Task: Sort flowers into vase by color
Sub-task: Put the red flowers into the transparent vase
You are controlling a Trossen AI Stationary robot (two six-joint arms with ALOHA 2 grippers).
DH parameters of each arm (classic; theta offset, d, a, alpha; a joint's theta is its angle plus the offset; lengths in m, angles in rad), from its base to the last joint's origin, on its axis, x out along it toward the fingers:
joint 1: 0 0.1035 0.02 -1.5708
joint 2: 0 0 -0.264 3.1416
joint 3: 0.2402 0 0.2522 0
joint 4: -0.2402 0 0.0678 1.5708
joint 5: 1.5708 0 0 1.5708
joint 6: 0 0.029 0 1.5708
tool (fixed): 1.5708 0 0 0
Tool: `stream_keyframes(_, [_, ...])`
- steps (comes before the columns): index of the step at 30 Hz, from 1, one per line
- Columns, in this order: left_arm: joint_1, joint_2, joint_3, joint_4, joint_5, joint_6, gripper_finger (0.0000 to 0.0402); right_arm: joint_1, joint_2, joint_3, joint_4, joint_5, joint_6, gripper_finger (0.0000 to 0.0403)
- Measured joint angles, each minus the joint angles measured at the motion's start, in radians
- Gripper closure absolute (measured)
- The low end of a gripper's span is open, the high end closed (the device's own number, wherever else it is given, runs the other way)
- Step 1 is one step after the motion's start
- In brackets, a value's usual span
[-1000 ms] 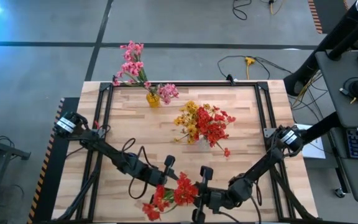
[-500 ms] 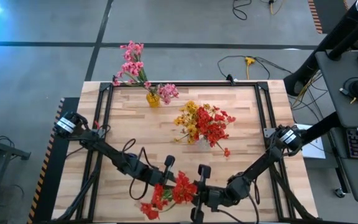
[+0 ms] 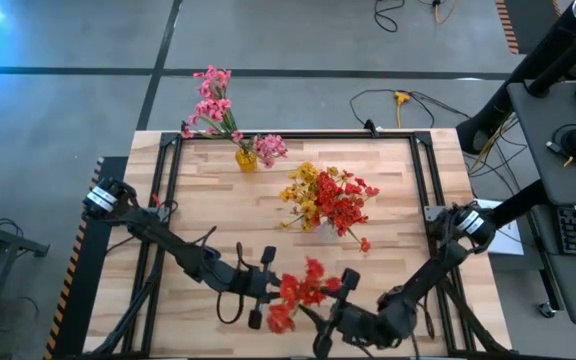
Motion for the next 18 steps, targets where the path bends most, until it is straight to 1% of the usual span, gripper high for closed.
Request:
stream_keyframes(2, [-0.002, -0.014, 0.002, -0.045, -0.017, -0.021, 0.0400, 0.015, -0.002, 0.029, -0.078, 0.103, 0.001, 0.0213])
stream_keyframes(4, [-0.002, -0.024, 0.003, -0.066, -0.038, -0.037, 0.0400, 0.024, -0.004, 0.065, -0.185, 0.178, 0.023, 0.0197])
stream_keyframes(7, [-0.002, -0.025, 0.003, -0.074, -0.046, -0.039, 0.0400, 0.034, -0.004, 0.124, -0.370, 0.225, 0.108, 0.0184])
stream_keyframes(9, [-0.002, -0.025, 0.003, -0.074, -0.047, -0.039, 0.0401, 0.040, -0.004, 0.168, -0.506, 0.240, 0.198, 0.0181])
stream_keyframes(12, [-0.003, -0.025, 0.004, -0.065, -0.047, -0.031, 0.0401, 0.044, -0.012, 0.231, -0.731, 0.217, 0.387, 0.0179])
stream_keyframes(16, [-0.013, -0.022, 0.035, -0.073, -0.046, -0.001, 0.0401, 0.029, -0.041, 0.303, -1.106, 0.051, 0.739, 0.0179])
stream_keyframes(18, [-0.023, -0.016, 0.058, -0.092, -0.045, 0.022, 0.0401, 0.008, -0.050, 0.327, -1.241, 0.009, 0.868, 0.0179])
